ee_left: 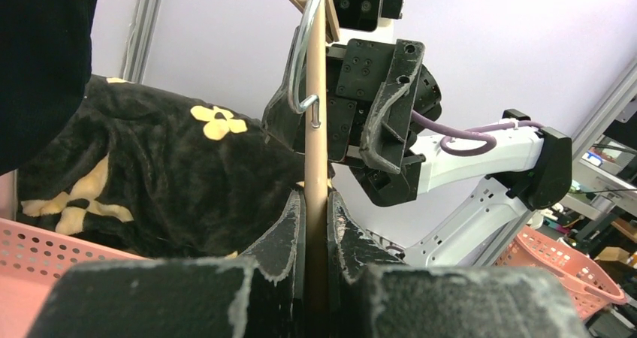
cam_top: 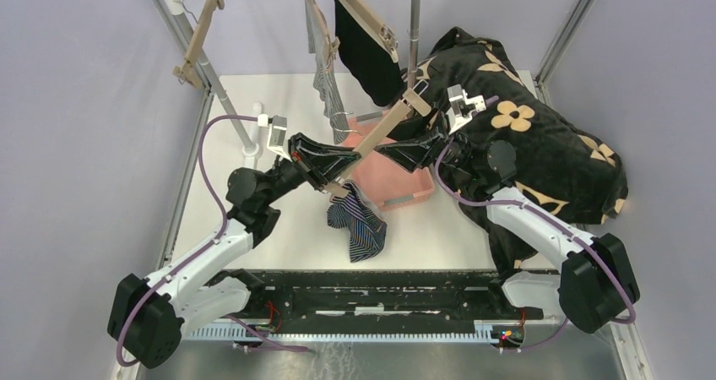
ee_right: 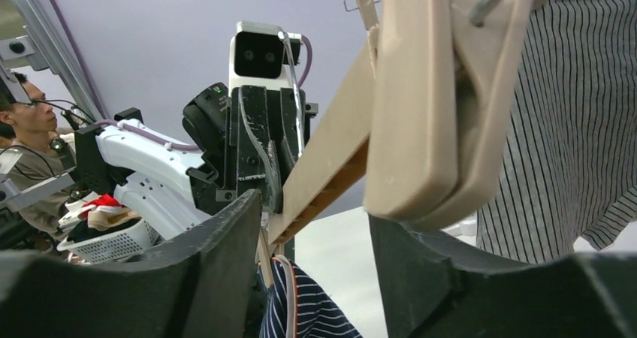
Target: Remove the underwear clipped to the hanger
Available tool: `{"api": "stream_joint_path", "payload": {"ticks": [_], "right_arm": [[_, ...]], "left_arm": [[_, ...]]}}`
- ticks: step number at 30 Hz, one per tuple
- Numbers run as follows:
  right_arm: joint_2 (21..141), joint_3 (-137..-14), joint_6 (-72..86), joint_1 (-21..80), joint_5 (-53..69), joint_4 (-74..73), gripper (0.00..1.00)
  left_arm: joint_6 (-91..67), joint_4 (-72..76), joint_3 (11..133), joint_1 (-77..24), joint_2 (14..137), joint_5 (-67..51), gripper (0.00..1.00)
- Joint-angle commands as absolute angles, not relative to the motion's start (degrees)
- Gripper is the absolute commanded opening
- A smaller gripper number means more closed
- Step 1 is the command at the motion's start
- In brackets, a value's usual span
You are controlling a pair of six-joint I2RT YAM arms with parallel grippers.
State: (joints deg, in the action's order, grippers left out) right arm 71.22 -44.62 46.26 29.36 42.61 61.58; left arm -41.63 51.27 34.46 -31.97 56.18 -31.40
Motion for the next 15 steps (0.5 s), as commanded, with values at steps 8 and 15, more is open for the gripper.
{"api": "stream_joint_path", "payload": {"ticks": [8,15], "right_arm": [[74.3,-49.3,49.0,29.5,42.0,69.7,0.61],[76.5,-51.4,50.2,29.5,43.0,70.3,0.37]], "left_arm": [[-46.6,60.5,33.8,-32.3,58.2,-30.4,0.03],[-47.0,61.5,33.8,-32.6,59.2,-30.1,0.03]]}}
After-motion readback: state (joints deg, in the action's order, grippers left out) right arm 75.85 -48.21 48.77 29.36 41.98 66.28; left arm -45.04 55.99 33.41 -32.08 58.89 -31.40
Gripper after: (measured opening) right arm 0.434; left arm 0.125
